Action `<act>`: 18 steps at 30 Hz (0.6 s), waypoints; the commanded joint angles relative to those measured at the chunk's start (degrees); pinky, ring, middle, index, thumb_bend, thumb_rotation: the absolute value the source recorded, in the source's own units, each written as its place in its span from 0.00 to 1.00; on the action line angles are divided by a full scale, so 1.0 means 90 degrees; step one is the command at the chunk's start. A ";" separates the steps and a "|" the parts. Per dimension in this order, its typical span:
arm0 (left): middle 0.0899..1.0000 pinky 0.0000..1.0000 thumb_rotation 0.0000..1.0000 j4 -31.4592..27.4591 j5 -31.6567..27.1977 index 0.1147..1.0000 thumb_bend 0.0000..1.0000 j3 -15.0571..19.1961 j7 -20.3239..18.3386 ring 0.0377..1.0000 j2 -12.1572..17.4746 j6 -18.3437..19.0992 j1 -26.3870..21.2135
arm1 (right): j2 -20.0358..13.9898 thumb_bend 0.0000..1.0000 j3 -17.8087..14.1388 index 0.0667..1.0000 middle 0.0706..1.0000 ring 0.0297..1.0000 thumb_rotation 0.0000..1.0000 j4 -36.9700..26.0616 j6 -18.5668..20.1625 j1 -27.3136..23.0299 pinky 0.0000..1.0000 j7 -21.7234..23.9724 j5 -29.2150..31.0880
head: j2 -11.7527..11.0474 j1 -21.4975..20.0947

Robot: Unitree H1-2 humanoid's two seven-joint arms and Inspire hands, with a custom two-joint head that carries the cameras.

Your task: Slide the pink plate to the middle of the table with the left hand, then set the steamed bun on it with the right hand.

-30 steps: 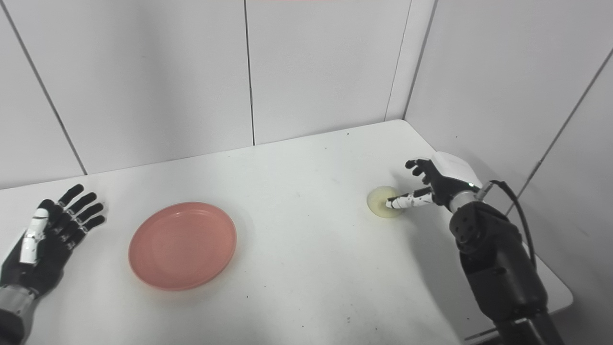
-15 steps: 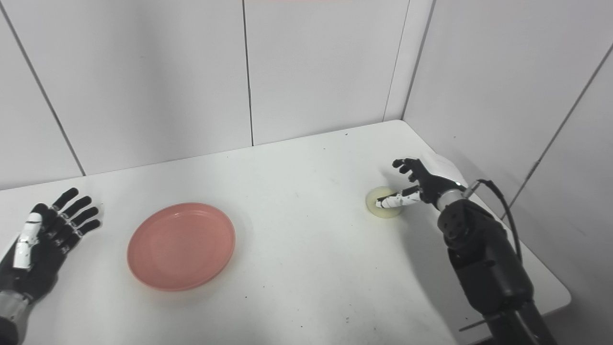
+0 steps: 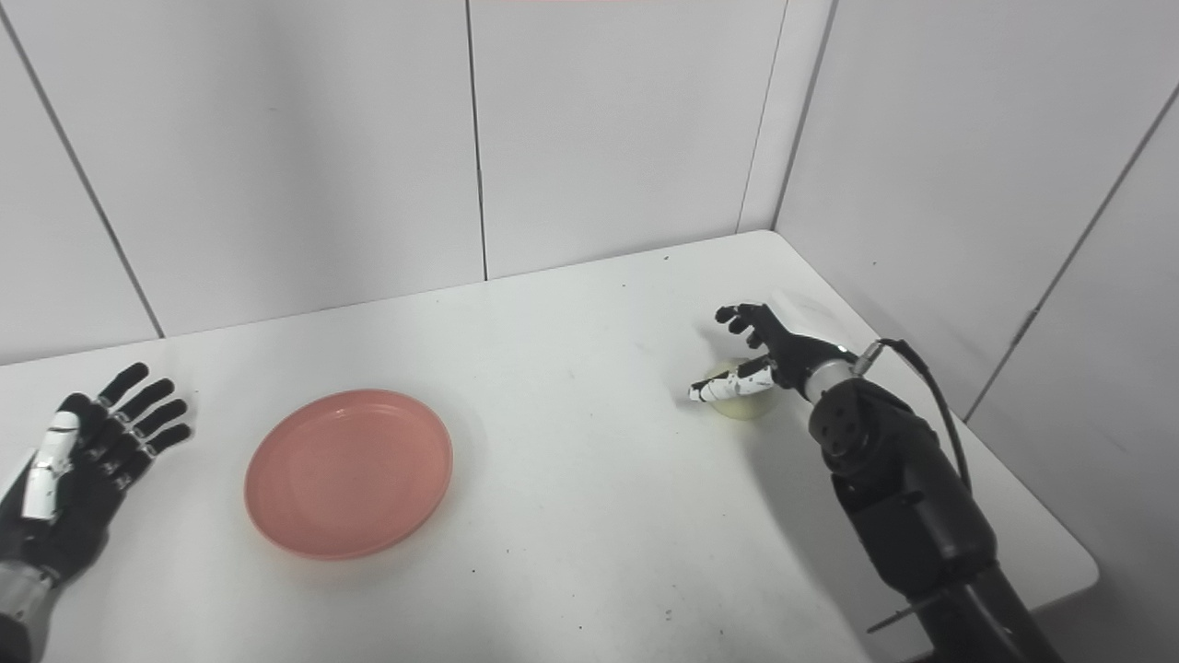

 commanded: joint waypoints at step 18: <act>0.87 0.83 0.91 0.0122 0.0105 0.87 0.54 -0.0104 0.0110 0.85 -0.0029 0.0631 0.0888 | -0.0162 1.00 -0.0069 0.78 0.75 0.71 0.31 0.0076 0.0002 -0.0112 0.64 -0.0329 0.0050 | 0.0146 0.0018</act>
